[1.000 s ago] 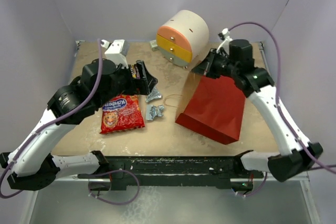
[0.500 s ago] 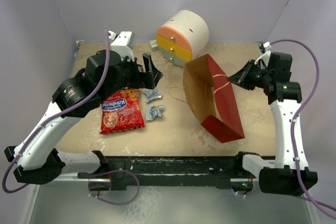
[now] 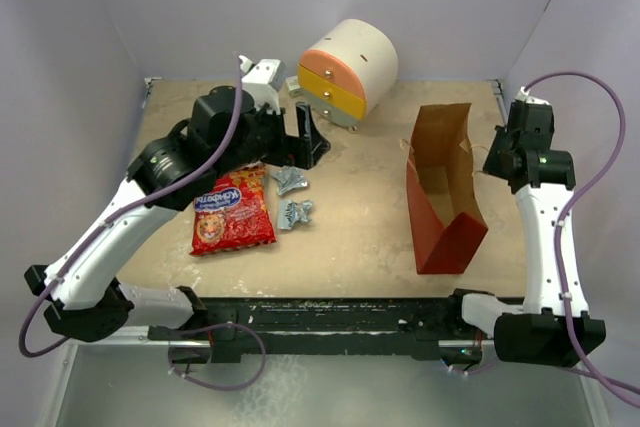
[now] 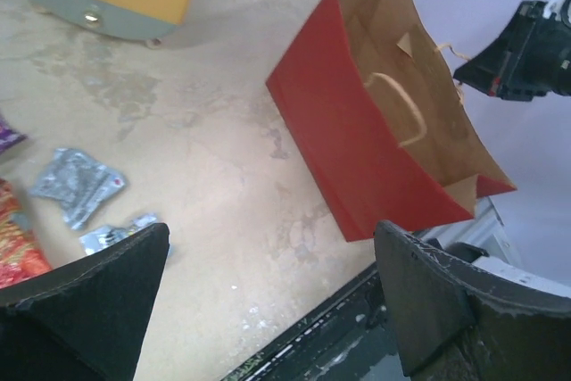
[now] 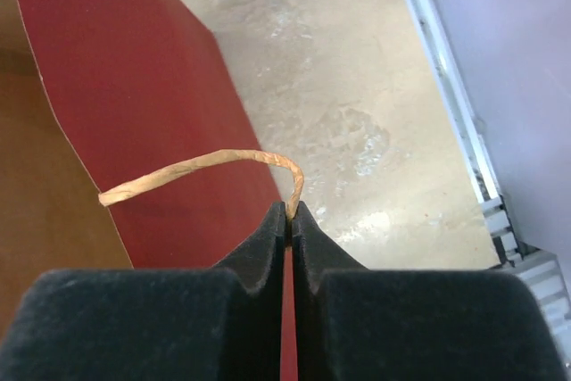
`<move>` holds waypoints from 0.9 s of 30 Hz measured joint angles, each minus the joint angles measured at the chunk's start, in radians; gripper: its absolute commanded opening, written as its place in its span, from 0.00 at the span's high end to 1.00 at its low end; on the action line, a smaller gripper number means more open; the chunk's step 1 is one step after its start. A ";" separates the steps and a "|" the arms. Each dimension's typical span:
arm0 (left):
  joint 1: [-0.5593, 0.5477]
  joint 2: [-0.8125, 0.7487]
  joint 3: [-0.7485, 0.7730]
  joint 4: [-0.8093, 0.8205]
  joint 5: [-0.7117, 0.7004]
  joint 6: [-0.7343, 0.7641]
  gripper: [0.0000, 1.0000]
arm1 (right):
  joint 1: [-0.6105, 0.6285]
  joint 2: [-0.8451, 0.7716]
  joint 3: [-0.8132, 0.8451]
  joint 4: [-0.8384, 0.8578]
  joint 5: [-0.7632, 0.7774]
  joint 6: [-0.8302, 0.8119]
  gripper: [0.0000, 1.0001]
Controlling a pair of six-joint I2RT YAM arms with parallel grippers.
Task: Take the snacks out of the paper bag
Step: Adjust the paper bag at the center of the board.
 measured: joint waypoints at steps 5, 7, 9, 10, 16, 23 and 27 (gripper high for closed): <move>0.002 0.066 -0.035 0.073 0.117 -0.026 0.01 | 0.000 -0.043 -0.040 0.006 0.131 -0.005 0.80; 0.006 0.100 -0.042 0.092 0.160 -0.034 0.01 | 0.000 -0.059 -0.049 0.004 0.187 -0.008 0.78; 0.012 0.132 -0.043 0.103 0.199 -0.041 0.01 | 0.000 -0.071 -0.050 0.004 0.220 -0.009 0.71; 0.016 0.144 -0.043 0.108 0.215 -0.042 0.01 | 0.000 -0.076 -0.050 0.004 0.233 -0.010 0.68; 0.045 0.171 -0.043 0.146 0.295 -0.056 0.01 | 0.033 -0.078 0.006 -0.024 0.253 -0.038 0.58; 0.053 0.180 -0.044 0.200 0.364 -0.089 0.01 | 0.046 -0.089 0.116 -0.053 0.142 -0.052 0.35; 0.053 0.189 -0.051 0.232 0.390 -0.103 0.01 | 0.047 -0.091 0.158 -0.082 0.089 -0.049 0.27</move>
